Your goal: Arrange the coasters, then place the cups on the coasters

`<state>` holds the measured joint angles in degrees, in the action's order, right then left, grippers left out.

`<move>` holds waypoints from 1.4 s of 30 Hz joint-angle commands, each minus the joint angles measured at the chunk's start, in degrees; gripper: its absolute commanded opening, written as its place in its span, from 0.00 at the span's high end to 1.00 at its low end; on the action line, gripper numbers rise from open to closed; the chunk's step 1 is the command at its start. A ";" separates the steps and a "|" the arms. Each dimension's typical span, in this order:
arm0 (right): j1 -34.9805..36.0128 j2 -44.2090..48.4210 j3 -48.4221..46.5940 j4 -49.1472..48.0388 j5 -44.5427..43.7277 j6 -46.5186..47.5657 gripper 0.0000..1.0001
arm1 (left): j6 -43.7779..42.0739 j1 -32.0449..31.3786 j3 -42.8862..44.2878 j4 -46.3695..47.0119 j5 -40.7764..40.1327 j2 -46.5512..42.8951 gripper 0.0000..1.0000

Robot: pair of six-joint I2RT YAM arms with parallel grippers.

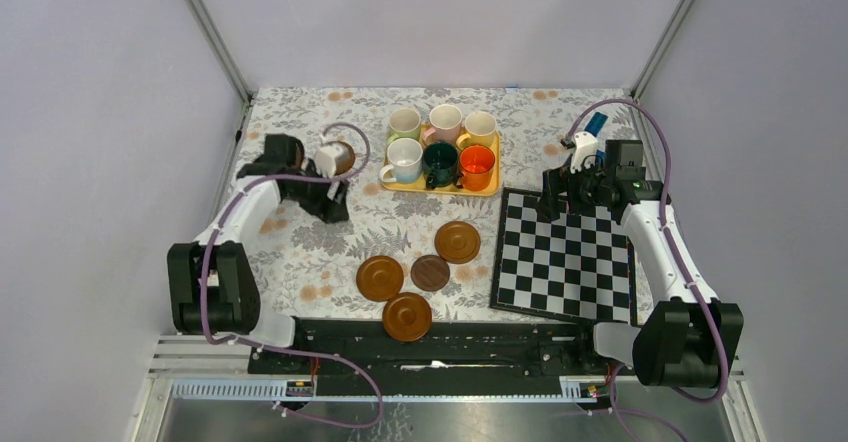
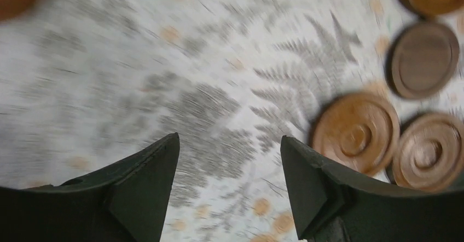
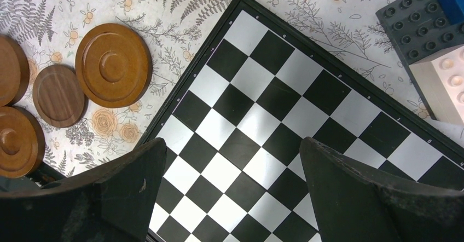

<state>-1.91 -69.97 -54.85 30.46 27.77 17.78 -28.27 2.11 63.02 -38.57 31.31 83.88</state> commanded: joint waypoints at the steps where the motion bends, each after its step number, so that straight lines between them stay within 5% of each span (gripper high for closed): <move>1: 0.47 1.67 0.77 -1.36 2.08 -0.92 0.02 | -4.70 -3.92 -7.97 -0.05 0.70 -4.93 0.27; 21: 0.42 1.43 1.32 -1.42 2.46 -0.78 0.02 | -0.45 -30.29 -21.27 10.40 -15.54 -7.96 0.29; 30: 0.41 1.26 1.66 -1.79 1.76 -0.46 0.02 | -0.25 -36.51 -24.07 11.76 -19.54 -5.67 0.34; 37: 0.45 1.41 2.03 -1.95 1.44 -0.14 0.02 | 2.56 -35.86 -24.81 14.50 -27.82 -3.95 0.47; 42: 0.42 1.44 2.03 -2.15 1.34 0.02 0.02 | 1.22 -24.98 -22.26 12.49 -25.76 -2.24 0.56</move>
<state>-1.91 -69.71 -52.95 29.61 29.47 17.15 -25.65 -31.20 39.53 -25.76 9.85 79.00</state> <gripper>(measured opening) 0.985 0.470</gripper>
